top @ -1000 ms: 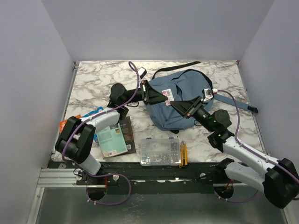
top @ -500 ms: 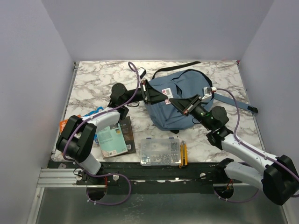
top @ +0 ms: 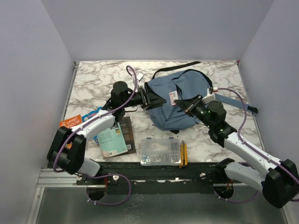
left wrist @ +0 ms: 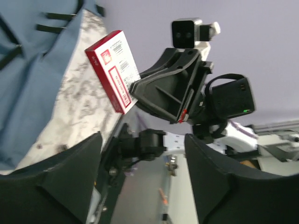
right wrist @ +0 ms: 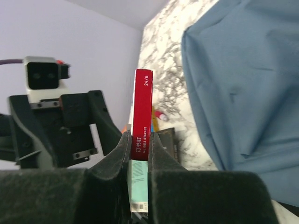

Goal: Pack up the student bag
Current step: Place the stationery in the student bag.

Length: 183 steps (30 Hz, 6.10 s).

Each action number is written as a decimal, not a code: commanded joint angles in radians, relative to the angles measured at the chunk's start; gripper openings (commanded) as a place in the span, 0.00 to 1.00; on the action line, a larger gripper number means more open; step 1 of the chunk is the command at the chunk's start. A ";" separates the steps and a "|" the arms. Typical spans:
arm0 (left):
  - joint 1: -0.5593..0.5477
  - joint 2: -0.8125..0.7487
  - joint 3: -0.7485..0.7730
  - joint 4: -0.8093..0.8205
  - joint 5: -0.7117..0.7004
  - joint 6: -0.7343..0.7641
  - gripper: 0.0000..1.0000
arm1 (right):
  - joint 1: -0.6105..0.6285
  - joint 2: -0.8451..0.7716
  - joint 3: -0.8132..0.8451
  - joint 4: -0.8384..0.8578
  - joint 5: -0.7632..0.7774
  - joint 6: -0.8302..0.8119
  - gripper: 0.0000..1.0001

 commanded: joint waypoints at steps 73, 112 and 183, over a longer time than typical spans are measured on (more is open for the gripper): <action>-0.090 0.512 0.655 -1.026 -0.392 0.440 0.66 | -0.282 0.898 0.720 -0.423 -0.172 -0.844 0.35; -0.098 0.280 0.623 -1.079 -0.288 0.588 0.69 | -0.285 1.067 0.910 -0.378 -0.345 -0.779 0.41; -0.097 0.229 0.630 -1.022 -0.232 0.590 0.61 | -0.337 0.968 0.953 -0.409 -0.563 -0.161 0.08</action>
